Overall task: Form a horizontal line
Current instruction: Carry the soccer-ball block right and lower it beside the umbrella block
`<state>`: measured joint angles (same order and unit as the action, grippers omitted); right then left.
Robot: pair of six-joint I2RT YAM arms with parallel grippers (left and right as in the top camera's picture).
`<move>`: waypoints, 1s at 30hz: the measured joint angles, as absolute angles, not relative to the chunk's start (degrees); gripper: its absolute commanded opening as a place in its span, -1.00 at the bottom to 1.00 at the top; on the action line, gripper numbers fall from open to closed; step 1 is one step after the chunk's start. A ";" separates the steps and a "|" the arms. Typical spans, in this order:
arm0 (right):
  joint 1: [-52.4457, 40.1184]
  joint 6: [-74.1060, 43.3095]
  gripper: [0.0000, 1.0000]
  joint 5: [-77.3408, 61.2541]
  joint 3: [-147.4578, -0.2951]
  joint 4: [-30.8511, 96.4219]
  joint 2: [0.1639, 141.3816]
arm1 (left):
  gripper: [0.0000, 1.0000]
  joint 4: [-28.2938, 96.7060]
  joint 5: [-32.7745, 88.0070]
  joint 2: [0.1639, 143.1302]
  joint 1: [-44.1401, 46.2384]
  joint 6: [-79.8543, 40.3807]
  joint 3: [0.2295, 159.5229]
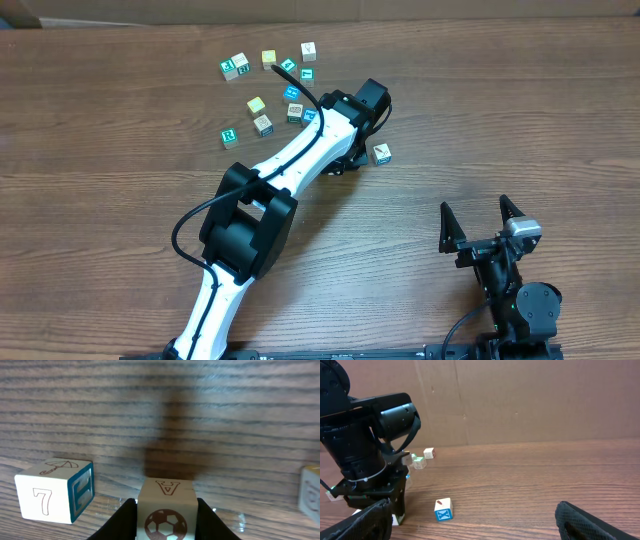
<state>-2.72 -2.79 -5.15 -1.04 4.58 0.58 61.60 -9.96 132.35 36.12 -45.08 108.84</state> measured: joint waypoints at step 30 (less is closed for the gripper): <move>-2.72 -2.79 1.00 -5.17 -1.04 4.58 0.58 | -0.92 76.75 -0.25 131.41 32.45 -35.38 128.35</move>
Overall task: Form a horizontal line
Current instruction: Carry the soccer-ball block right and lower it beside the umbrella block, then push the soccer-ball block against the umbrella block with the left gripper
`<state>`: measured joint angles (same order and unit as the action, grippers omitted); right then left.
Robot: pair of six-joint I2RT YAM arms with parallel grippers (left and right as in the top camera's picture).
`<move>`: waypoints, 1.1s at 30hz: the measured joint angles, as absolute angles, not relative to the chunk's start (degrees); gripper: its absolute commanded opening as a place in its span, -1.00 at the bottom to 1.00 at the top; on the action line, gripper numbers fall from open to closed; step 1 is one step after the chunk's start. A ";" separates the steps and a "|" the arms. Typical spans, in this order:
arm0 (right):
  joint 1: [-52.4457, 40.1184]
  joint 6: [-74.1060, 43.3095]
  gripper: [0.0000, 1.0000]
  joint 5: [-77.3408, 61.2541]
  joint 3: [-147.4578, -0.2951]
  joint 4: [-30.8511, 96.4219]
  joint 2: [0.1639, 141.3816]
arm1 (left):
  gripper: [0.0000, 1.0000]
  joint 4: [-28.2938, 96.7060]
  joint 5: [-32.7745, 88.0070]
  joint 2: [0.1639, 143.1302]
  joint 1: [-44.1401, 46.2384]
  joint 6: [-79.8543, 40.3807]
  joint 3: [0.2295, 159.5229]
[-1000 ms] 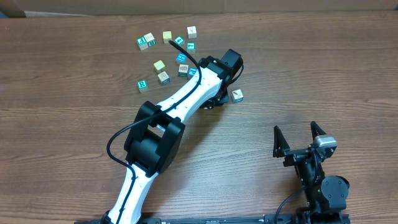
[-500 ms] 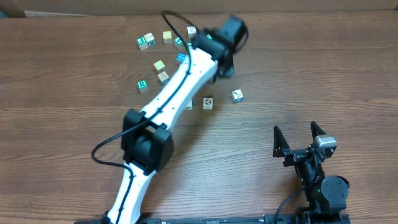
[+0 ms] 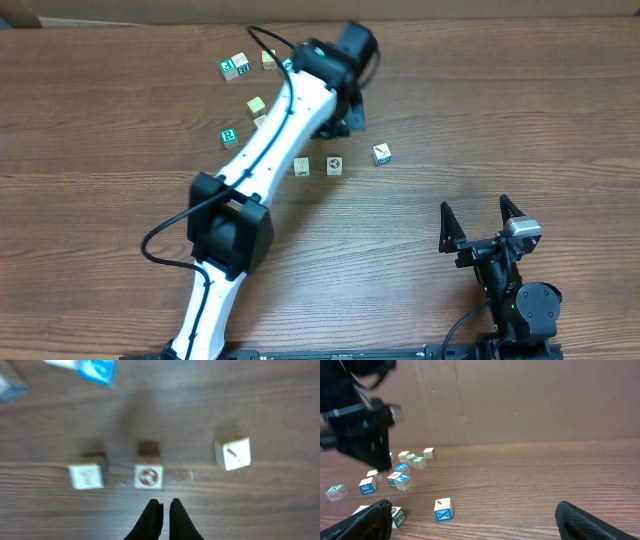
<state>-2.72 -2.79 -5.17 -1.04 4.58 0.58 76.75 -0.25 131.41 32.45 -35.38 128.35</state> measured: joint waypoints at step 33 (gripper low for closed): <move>-2.72 -2.79 1.00 -5.15 -1.04 4.58 0.58 | -0.92 51.24 -11.03 132.29 38.87 -36.47 103.72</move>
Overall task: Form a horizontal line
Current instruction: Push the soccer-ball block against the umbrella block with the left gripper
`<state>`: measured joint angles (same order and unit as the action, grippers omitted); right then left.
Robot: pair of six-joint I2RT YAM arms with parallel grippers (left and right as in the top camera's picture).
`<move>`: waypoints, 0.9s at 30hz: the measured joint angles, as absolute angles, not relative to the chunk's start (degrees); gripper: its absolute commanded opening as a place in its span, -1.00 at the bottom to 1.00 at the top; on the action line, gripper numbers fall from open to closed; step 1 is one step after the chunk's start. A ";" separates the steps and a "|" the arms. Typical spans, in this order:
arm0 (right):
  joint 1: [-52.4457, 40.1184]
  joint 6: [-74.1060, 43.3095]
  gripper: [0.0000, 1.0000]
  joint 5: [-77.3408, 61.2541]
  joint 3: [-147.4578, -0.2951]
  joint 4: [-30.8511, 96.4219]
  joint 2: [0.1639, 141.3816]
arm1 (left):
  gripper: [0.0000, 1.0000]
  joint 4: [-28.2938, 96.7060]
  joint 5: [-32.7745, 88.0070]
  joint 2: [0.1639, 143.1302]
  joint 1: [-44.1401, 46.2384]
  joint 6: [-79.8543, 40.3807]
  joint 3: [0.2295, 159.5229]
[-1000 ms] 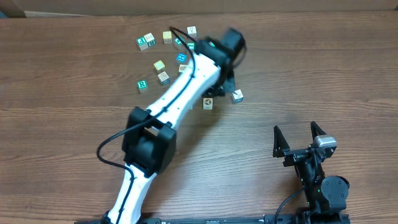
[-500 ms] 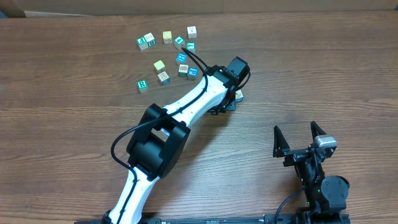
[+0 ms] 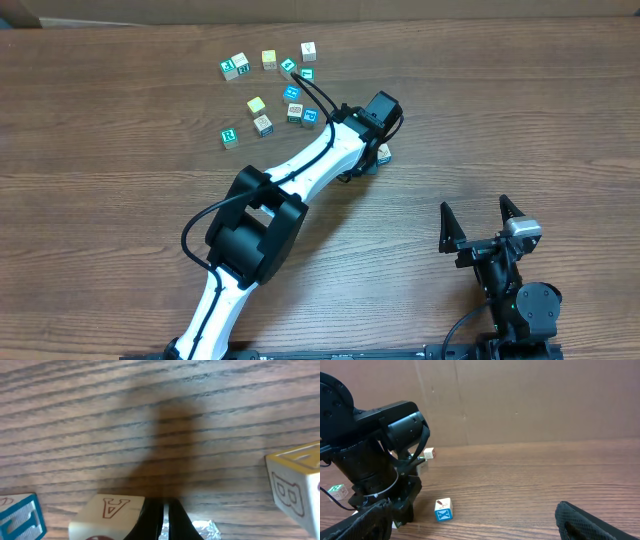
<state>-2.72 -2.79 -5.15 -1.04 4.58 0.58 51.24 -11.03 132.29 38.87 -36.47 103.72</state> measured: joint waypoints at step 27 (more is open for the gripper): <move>-2.70 -2.79 1.00 -5.15 -1.04 4.58 0.58 | -0.92 53.87 -15.46 132.35 38.59 -37.80 103.70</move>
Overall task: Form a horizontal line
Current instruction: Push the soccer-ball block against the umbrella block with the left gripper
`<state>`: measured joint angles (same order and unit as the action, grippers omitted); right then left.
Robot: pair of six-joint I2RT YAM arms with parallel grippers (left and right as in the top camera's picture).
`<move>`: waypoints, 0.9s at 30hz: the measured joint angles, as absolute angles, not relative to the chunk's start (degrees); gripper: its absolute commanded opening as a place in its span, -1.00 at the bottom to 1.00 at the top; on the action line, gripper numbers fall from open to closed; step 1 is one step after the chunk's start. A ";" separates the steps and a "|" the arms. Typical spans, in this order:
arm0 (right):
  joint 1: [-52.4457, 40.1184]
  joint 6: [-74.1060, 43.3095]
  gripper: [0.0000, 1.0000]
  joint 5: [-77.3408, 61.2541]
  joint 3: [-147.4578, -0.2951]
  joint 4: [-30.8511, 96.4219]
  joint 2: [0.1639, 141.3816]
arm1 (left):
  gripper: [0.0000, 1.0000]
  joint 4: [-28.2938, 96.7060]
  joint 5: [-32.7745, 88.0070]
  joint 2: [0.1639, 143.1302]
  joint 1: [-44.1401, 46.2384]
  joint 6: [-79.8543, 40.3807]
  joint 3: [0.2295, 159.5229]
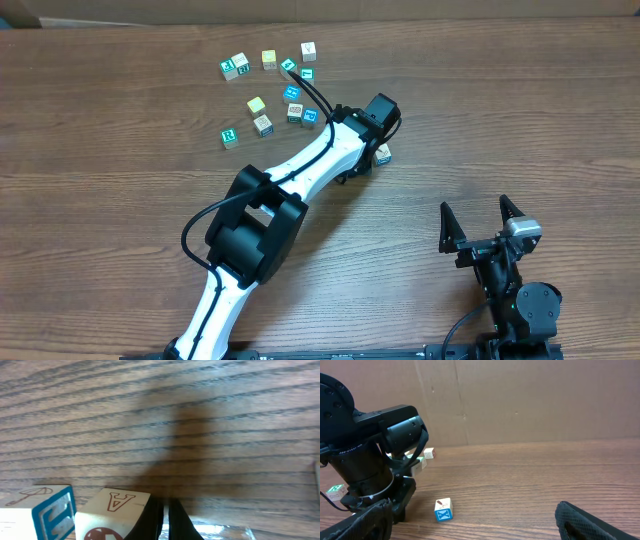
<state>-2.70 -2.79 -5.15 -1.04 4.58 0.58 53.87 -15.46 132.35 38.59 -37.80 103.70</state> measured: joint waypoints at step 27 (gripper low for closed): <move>-2.70 -2.79 1.00 -5.15 -1.04 4.54 0.58 | -0.92 56.14 -18.26 132.35 38.11 -40.34 103.68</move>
<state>-2.70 -2.79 -5.15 -1.04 4.54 0.58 56.14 -18.26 132.35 38.11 -40.34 103.68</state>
